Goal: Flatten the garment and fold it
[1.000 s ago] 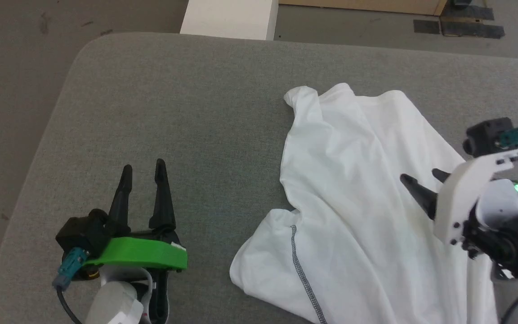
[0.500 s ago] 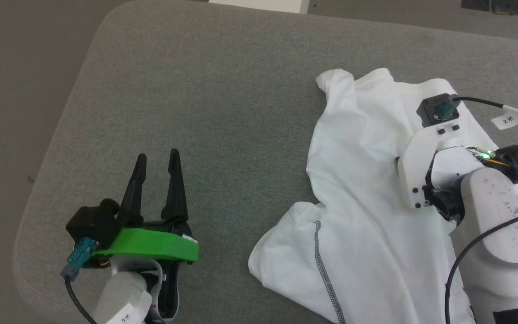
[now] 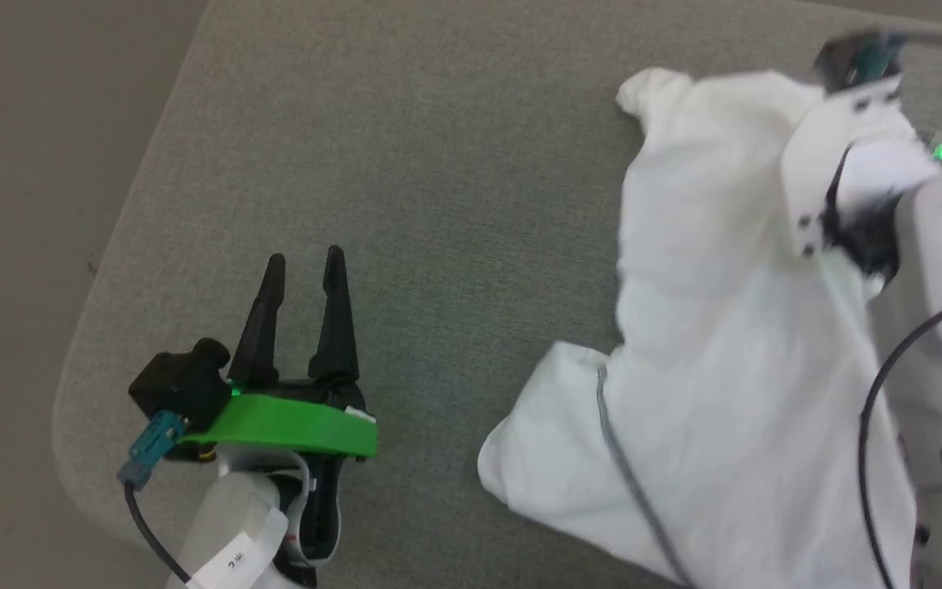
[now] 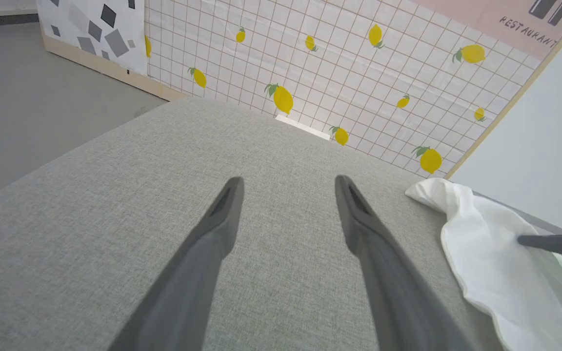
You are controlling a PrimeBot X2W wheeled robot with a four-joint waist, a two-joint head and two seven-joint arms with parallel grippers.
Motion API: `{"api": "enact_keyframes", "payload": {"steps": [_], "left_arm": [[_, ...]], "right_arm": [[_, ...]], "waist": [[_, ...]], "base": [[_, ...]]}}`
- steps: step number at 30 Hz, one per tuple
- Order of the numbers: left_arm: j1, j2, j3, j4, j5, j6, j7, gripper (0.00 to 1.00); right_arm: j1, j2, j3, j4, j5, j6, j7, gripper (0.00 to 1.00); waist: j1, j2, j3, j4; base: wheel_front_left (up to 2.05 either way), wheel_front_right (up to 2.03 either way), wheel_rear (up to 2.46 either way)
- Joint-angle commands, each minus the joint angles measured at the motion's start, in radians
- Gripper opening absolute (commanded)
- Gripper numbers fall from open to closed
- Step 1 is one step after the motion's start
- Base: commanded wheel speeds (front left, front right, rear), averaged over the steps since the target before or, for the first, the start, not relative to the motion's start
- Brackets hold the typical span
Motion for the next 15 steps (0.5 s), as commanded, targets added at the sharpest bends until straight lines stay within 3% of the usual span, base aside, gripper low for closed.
{"api": "enact_keyframes", "payload": {"steps": [1,7,13,14,15], "left_arm": [[-0.022,-0.002,-0.008,-0.004,-0.010,0.005,-0.005,1.00],[-0.050,-0.002,-0.043,-0.005,-0.035,0.011,-0.005,1.00],[-0.061,-0.002,-0.059,-0.002,-0.051,0.015,-0.005,1.00],[-0.061,-0.002,-0.060,-0.001,-0.052,0.016,-0.005,1.00],[-0.061,-0.002,-0.061,0.000,-0.053,0.017,-0.005,1.00]], "right_arm": [[-0.060,-0.008,-0.006,0.012,-0.021,-0.002,-0.023,0.00],[-0.225,-0.034,-0.035,0.066,-0.106,-0.002,-0.113,0.00],[-0.325,-0.012,-0.082,0.120,-0.187,-0.002,-0.215,0.00],[-0.332,-0.005,-0.088,0.135,-0.192,-0.002,-0.219,0.70],[-0.339,0.001,-0.086,0.152,-0.200,-0.002,-0.226,1.00]], "waist": [[0.0000,0.0000,0.035,0.032],[0.0000,0.0000,0.085,0.079],[0.0000,0.0000,0.109,0.096],[0.0000,0.0000,0.110,0.096],[0.0000,0.0000,0.109,0.094]], "base": [[0.00,0.00,0.00],[0.00,0.00,0.00],[0.00,0.00,0.00],[0.00,0.00,0.00],[0.00,0.00,0.00]]}}
